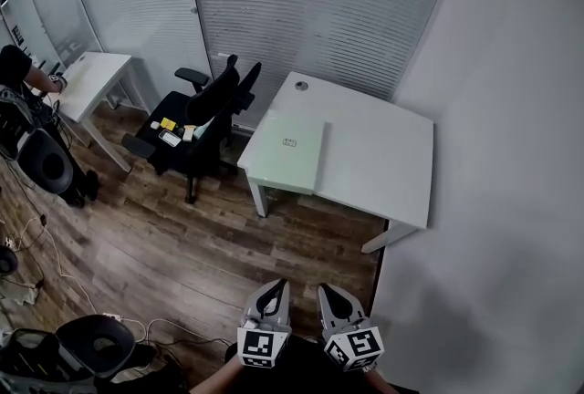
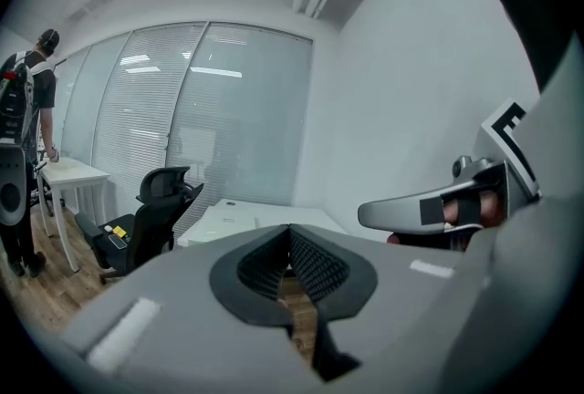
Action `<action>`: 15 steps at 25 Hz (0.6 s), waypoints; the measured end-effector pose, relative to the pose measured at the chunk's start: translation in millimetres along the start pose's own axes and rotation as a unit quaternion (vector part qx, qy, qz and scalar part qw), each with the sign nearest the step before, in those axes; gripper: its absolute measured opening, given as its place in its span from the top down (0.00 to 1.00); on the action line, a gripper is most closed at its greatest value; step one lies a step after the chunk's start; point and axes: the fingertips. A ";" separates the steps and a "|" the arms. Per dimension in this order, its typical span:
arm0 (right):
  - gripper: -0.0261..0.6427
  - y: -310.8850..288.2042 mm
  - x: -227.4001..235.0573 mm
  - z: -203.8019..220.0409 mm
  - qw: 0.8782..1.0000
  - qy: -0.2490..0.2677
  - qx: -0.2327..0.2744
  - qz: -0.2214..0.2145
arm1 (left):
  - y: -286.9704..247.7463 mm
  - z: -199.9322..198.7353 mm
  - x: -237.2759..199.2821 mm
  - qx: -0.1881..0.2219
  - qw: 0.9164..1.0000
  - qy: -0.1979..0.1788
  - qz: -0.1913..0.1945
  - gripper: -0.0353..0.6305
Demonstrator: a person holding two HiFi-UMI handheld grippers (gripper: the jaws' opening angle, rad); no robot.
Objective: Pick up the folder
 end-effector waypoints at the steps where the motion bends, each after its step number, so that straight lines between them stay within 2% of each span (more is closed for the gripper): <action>1: 0.96 -5.4 -0.1 -3.8 1.000 0.000 0.000 0.005 | -4.6 -0.8 -5.5 0.003 1.000 -0.006 0.005 0.94; 11: 0.96 -49.6 -18.5 -20.2 1.000 -0.002 0.010 0.028 | -15.8 -22.5 -50.2 0.002 1.000 0.014 0.022 0.94; 15: 0.96 -63.0 -30.0 -19.3 1.000 -0.001 0.010 0.029 | -16.6 -18.7 -73.1 0.011 1.000 -0.003 0.026 0.94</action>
Point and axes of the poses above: the fingertips, and each gripper's own axes: y backward along the fingers, x to its right, z out of its underside, and after that the axes turned 7 degrees about z, right-handed
